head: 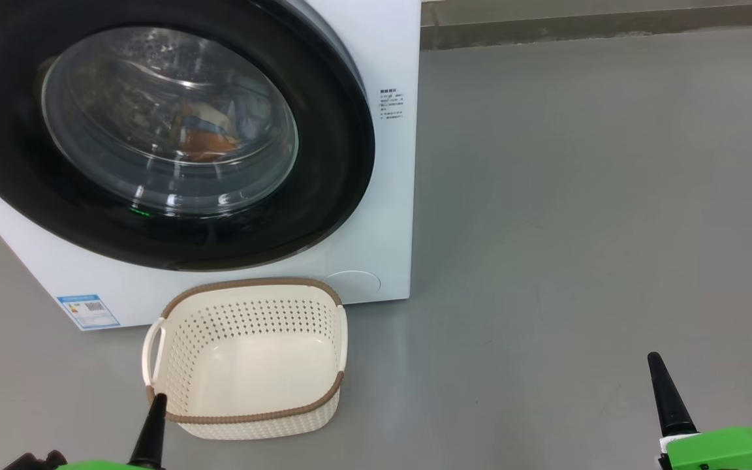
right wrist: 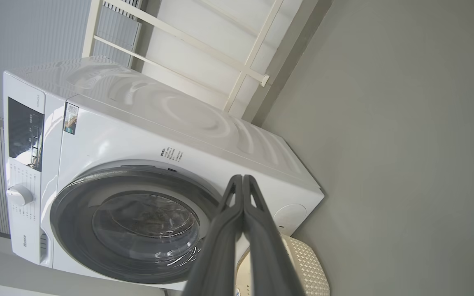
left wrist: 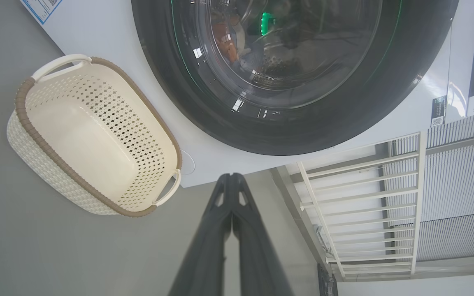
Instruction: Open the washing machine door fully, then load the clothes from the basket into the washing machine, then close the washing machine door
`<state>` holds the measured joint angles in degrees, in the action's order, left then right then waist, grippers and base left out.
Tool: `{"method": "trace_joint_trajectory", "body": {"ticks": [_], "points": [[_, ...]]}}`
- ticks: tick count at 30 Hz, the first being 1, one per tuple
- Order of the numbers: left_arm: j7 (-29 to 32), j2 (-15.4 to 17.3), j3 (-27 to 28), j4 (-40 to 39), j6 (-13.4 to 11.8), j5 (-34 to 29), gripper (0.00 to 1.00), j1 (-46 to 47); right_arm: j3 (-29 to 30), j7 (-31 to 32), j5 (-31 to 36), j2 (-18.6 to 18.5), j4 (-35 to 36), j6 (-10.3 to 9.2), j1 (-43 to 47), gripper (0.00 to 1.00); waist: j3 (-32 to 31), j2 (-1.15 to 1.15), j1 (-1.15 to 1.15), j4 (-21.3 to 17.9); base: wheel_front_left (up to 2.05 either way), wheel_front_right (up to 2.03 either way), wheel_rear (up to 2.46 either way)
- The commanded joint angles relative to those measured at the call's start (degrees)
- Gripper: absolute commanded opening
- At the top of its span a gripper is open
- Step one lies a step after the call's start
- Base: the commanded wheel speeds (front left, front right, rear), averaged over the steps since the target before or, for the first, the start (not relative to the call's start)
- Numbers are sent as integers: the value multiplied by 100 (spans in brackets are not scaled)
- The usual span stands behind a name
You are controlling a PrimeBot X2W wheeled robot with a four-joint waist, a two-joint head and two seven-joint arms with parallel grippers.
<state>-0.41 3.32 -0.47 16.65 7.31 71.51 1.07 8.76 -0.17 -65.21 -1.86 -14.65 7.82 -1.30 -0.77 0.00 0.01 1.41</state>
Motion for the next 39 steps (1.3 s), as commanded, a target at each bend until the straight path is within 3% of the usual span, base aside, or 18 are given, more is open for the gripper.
{"method": "trace_joint_trajectory", "body": {"ticks": [1,39], "points": [[48,60,195,-172,13,189,0,279,-118,56,-236,-75,124,-23,-291,0,5,0,0,-8,0,0,0],[662,-16,664,-260,18,2095,0,509,-225,665,-2696,-101,63,-33,-488,0,94,0,0,-141,0,0,0]]}}
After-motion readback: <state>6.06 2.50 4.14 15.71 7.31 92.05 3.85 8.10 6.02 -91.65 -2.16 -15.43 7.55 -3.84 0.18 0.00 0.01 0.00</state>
